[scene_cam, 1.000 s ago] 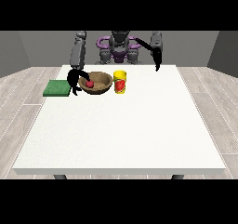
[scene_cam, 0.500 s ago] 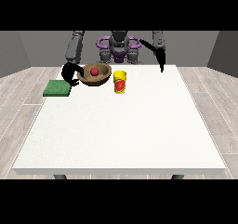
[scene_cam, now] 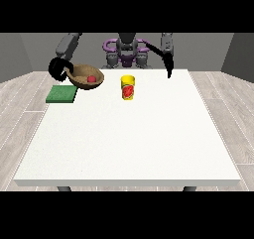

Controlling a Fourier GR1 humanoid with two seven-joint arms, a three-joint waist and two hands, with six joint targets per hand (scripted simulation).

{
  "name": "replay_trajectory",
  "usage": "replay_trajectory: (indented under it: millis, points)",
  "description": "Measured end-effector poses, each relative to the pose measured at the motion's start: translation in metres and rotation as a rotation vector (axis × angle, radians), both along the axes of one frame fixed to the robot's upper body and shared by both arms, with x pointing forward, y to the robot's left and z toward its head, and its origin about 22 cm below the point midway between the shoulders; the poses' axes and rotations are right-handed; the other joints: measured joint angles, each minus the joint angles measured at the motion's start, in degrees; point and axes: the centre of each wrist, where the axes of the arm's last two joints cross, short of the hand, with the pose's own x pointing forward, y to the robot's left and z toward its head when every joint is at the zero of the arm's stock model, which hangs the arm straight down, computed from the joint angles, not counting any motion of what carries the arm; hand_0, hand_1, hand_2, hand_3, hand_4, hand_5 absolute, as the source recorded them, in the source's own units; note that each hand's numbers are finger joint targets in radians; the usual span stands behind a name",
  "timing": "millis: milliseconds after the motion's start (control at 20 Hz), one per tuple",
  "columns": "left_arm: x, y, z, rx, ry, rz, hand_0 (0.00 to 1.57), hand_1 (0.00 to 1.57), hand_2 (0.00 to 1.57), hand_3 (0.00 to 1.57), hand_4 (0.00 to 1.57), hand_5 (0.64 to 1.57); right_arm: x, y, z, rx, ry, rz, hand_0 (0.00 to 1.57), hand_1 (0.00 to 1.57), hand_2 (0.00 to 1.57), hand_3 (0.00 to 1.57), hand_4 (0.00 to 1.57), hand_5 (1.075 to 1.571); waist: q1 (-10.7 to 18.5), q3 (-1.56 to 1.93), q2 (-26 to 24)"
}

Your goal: Pick the cup and pour the ball into the bowl, then pick the bowl and place it on the pad

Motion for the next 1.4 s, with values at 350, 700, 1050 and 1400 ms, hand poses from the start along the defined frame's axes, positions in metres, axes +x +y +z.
replay_trajectory:
  millis: [350,700,1050,1400]
  points:
    - [0.01,-0.024,0.008,0.018,-0.078,-0.008,0.0,0.0,0.0,0.0,0.0,0.716,-0.002,-0.043,0.025,0.008,-0.07,-0.013,1.57,1.57,1.57,0.86,0.87,1.571,0.3,0.04,4.9]
    - [0.018,-0.045,0.046,0.033,-0.235,-0.05,0.0,0.0,0.0,0.0,0.0,0.699,-0.025,-0.109,0.044,0.043,-0.191,-0.069,1.57,1.57,1.57,0.31,0.86,1.57,3.3,0.12,14.0]
    - [0.01,-0.058,0.088,0.048,-0.406,-0.053,0.0,0.0,0.0,0.0,0.0,0.699,-0.033,-0.145,0.071,0.077,-0.356,-0.098,1.57,1.57,1.57,0.0,0.84,1.57,4.0,0.19,23.3]
    - [-0.012,-0.053,0.109,0.058,-0.482,-0.036,0.0,0.0,0.0,0.0,0.0,0.684,-0.034,-0.163,0.096,0.096,-0.436,-0.109,1.57,1.57,1.57,0.0,0.43,1.57,3.5,0.19,27.2]
